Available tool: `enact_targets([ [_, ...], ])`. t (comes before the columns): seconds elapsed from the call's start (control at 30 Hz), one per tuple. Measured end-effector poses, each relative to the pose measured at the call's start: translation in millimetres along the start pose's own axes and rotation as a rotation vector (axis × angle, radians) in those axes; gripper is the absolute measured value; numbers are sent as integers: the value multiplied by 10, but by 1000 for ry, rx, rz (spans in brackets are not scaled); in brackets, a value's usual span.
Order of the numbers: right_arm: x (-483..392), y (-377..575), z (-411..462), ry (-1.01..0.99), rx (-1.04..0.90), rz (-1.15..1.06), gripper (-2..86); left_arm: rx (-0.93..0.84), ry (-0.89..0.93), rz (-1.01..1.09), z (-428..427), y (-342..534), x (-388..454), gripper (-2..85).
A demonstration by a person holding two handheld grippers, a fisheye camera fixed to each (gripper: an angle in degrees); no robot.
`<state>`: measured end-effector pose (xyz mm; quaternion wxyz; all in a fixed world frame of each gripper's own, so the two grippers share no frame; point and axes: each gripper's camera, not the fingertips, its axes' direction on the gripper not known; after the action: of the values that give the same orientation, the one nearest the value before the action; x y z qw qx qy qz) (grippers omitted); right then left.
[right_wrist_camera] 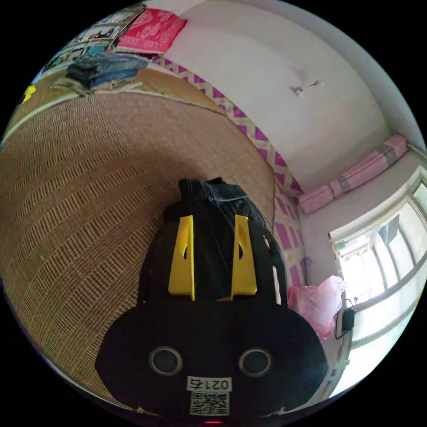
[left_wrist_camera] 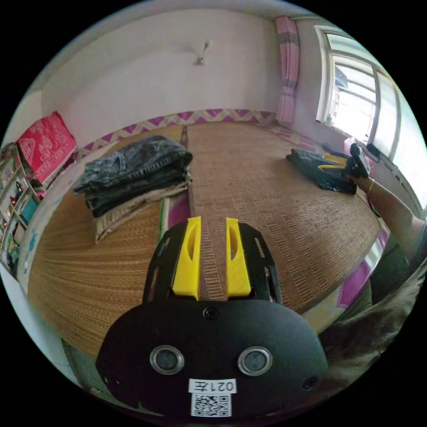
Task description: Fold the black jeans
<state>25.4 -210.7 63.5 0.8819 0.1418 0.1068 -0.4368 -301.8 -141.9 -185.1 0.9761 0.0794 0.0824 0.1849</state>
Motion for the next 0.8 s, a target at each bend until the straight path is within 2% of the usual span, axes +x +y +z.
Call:
enact_targets([
  [0.17, -137, -191, 50, -138, -20, -92, 152, -60, -3, -26, 181, 71, 282, 63],
  [0.27, -258, -258, 121, -67, -61, -161, 163, -82, -2, -45, 235, 136, 409, 43],
  [0.4, -270, -307, 168, -32, -83, -162, 129, -78, 13, -64, 248, 212, 530, -1],
  [0.57, 116, -332, 38, -159, -104, 25, 71, -52, 6, -45, 224, 302, 679, -9],
  [0.7, 911, -130, -212, -384, -11, 306, 63, -37, 8, -18, 177, 396, 764, -9],
  [0.8, 1345, -11, -613, -365, 56, 420, 60, -41, 7, -3, 164, 459, 805, -10],
])
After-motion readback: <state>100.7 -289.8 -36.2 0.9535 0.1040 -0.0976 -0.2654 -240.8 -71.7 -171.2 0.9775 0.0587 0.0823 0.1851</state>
